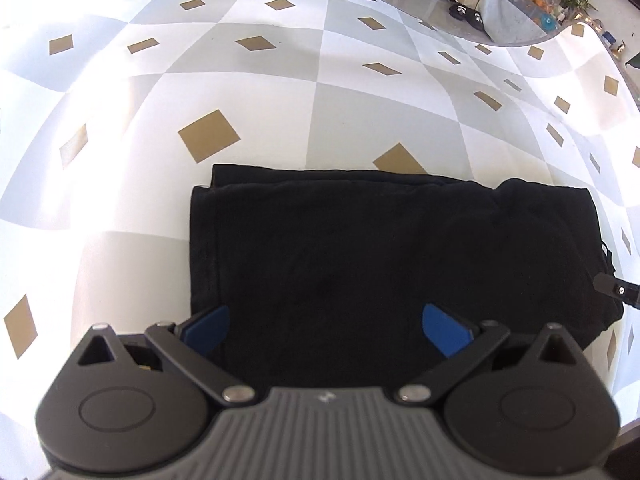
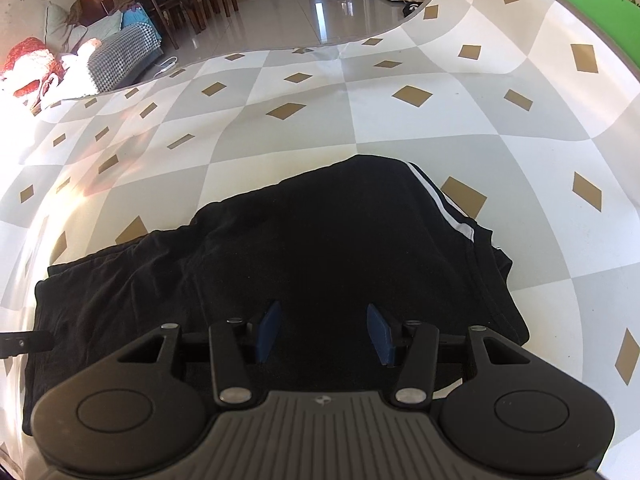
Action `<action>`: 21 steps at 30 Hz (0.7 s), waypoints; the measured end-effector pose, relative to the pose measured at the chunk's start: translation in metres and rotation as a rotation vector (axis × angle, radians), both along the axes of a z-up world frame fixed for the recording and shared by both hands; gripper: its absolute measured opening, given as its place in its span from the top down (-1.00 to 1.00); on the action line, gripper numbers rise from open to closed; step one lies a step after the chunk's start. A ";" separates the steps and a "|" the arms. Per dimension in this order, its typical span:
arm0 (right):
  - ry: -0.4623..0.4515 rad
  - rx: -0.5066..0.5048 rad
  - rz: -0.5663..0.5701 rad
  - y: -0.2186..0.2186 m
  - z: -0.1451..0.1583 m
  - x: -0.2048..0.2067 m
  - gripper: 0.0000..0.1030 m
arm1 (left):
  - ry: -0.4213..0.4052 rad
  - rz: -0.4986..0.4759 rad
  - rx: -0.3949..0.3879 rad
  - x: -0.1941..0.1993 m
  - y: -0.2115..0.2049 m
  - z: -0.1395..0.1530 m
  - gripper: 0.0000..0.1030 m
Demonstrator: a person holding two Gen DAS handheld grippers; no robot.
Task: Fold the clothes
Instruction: 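Lower the folded end onto the stack and open the right tool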
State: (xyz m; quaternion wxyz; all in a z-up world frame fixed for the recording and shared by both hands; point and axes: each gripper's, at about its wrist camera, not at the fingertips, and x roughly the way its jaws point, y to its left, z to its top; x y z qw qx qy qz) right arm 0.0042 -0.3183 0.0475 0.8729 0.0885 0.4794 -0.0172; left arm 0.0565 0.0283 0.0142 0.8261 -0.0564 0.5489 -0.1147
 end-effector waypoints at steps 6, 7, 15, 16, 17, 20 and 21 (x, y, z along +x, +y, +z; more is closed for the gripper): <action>0.039 -0.093 0.097 -0.008 0.001 0.017 0.07 | -0.001 -0.049 0.022 0.012 -0.018 -0.018 -1.00; 0.042 -0.096 0.095 -0.012 0.000 0.020 0.07 | -0.013 -0.058 0.031 0.012 -0.022 -0.020 -1.00; 0.091 -0.058 -0.002 -0.036 -0.026 0.047 0.07 | -0.081 -0.137 0.179 0.017 -0.039 -0.025 -1.00; 0.085 -0.059 -0.009 -0.036 -0.028 0.048 0.07 | -0.089 -0.142 0.193 0.018 -0.041 -0.025 -1.00; 0.076 -0.062 -0.016 -0.035 -0.029 0.049 0.05 | -0.094 -0.144 0.200 0.019 -0.041 -0.026 -1.00; 0.063 -0.075 -0.031 -0.031 -0.031 0.054 0.00 | -0.103 -0.157 0.201 0.025 -0.039 -0.025 -1.00; 0.062 -0.080 -0.031 -0.030 -0.031 0.055 -0.02 | -0.106 -0.161 0.201 0.028 -0.037 -0.025 -1.00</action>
